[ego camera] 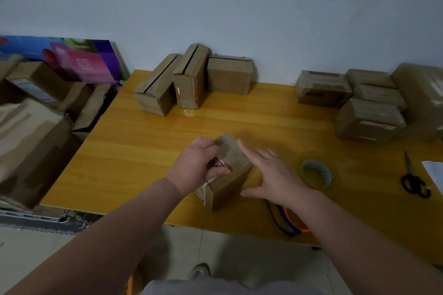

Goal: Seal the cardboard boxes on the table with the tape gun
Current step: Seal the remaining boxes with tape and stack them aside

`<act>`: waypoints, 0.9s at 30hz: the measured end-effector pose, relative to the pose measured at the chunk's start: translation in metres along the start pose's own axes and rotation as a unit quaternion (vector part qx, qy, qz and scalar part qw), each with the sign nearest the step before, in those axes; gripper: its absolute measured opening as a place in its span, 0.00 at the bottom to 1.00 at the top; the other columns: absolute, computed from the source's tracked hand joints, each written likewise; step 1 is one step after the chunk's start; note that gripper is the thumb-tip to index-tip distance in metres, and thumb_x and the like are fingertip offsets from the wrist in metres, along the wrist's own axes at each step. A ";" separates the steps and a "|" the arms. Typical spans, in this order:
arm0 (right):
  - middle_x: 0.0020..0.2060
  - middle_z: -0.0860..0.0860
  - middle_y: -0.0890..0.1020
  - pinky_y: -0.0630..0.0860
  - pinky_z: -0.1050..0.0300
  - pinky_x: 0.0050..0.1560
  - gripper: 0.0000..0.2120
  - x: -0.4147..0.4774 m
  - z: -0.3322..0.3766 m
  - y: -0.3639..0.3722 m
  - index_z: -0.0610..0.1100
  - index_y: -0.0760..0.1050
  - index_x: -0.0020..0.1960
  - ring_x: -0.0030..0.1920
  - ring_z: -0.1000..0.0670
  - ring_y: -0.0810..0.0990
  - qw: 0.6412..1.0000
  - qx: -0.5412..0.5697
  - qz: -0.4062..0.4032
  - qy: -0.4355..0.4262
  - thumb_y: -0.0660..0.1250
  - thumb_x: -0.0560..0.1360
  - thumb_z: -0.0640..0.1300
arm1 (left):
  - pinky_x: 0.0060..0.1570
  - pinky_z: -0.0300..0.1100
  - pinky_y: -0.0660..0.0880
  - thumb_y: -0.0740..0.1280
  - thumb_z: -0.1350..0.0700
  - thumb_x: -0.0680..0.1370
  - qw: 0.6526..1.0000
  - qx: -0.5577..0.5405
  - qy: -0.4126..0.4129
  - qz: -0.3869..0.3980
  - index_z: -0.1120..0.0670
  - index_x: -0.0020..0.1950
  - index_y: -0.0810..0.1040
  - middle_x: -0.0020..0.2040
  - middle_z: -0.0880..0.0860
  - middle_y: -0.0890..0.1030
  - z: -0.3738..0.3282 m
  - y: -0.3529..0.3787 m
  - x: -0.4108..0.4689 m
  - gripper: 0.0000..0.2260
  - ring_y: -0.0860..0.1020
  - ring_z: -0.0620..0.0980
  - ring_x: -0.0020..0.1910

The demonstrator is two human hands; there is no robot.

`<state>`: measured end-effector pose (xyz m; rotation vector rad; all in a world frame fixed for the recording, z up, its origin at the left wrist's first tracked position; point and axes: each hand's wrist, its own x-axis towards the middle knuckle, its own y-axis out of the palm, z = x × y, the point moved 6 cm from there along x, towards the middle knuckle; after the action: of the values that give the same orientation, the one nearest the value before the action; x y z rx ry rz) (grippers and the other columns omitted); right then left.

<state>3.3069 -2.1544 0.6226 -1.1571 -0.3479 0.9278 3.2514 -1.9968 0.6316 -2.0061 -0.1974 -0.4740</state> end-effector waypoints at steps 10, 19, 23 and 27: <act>0.77 0.56 0.46 0.60 0.45 0.71 0.64 0.042 0.009 -0.011 0.59 0.28 0.75 0.76 0.44 0.49 0.992 -0.086 0.093 0.016 0.78 0.63 0.57 | 0.40 0.38 0.66 0.66 0.39 0.69 1.000 -0.021 -0.004 -0.010 0.58 0.40 0.79 0.38 0.52 0.75 0.003 0.001 -0.001 0.21 0.70 0.48 0.40; 0.78 0.55 0.39 0.66 0.42 0.68 0.62 0.042 0.009 -0.002 0.63 0.28 0.73 0.77 0.43 0.48 0.986 -0.138 0.091 0.033 0.77 0.65 0.58 | 0.38 0.35 0.60 0.67 0.39 0.69 0.999 -0.037 0.000 -0.013 0.58 0.40 0.78 0.37 0.53 0.74 0.004 0.004 0.001 0.21 0.67 0.46 0.40; 0.78 0.53 0.38 0.67 0.43 0.67 0.61 0.039 0.012 0.000 0.63 0.29 0.74 0.76 0.42 0.50 0.984 -0.156 0.082 0.023 0.77 0.65 0.56 | 0.37 0.35 0.61 0.67 0.39 0.69 0.999 -0.034 0.000 -0.007 0.57 0.40 0.77 0.37 0.51 0.73 0.002 0.003 0.001 0.20 0.67 0.46 0.39; 0.78 0.51 0.39 0.68 0.43 0.66 0.58 0.032 0.013 0.005 0.63 0.32 0.75 0.74 0.42 0.53 0.982 -0.166 0.086 0.007 0.76 0.67 0.55 | 0.36 0.33 0.58 0.67 0.40 0.69 0.999 -0.036 0.000 -0.001 0.57 0.40 0.77 0.37 0.50 0.73 -0.002 0.001 0.002 0.19 0.67 0.46 0.39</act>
<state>3.3152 -2.1208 0.6166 -1.5182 -0.4066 1.0382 3.2526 -1.9992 0.6324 -2.0771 -0.1835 -0.4894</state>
